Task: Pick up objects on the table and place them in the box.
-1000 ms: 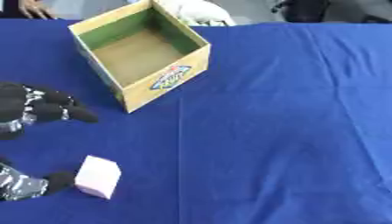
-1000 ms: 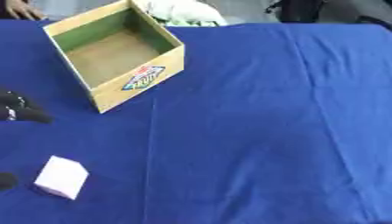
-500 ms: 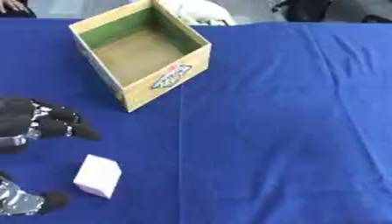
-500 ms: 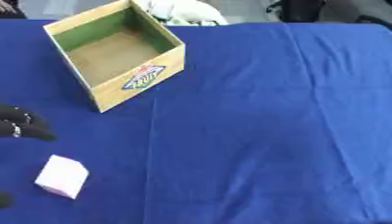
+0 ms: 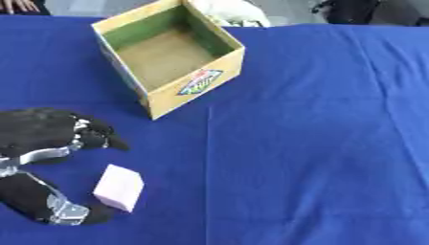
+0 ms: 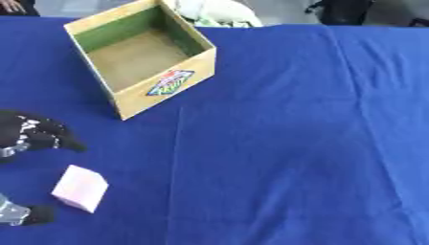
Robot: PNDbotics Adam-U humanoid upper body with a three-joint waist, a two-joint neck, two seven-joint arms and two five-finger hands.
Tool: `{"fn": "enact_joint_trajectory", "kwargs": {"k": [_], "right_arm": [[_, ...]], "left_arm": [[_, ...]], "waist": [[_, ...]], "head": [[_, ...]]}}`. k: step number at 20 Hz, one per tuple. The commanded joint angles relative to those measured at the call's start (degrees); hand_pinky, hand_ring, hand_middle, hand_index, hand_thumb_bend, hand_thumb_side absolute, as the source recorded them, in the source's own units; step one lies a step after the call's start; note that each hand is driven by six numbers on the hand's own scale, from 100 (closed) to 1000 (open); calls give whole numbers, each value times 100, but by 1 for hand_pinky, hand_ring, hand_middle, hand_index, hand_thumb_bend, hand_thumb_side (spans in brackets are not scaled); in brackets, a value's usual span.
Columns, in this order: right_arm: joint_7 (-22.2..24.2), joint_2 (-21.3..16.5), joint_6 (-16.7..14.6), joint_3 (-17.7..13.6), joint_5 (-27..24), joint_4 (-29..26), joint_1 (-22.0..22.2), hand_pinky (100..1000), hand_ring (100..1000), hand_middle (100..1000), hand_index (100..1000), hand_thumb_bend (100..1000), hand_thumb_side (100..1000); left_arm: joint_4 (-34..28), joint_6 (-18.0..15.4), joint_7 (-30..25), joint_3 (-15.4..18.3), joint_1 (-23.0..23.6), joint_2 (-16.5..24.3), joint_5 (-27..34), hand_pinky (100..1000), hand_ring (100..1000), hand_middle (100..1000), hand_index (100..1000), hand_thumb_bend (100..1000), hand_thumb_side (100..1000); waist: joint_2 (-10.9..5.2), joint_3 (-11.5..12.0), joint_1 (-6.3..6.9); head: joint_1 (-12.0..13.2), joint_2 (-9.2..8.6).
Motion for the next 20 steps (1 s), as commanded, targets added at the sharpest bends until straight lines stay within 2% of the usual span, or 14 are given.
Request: {"fn": "enact_joint_trajectory", "kwargs": {"k": [1, 12, 17, 20], "right_arm": [[22, -112, 4, -35, -18, -116, -16, 531, 765, 638, 784, 100, 1000], [32, -55, 9, -37, -59, -116, -12, 529, 761, 635, 783, 100, 1000], [43, -30, 11, -36, -74, -116, -9, 529, 761, 634, 782, 100, 1000], [43, -28, 11, -41, -79, -116, -10, 528, 761, 633, 782, 100, 1000]], "left_arm": [[68, 144, -159, -50, -108, -45, -144, 745, 863, 776, 918, 564, 954], [978, -82, -262, -299, -239, -388, -658, 767, 881, 797, 921, 645, 960], [1446, -286, -160, -385, -285, -546, -1001, 773, 885, 801, 919, 654, 960], [1619, -397, -159, -440, -291, -605, -1077, 766, 877, 796, 911, 619, 936]], "waist": [[-66, -16, 21], [-31, -68, 6], [-17, -79, -11], [-11, -84, -14]], "head": [[44, 38], [64, -6], [69, -31], [70, -28]]}}
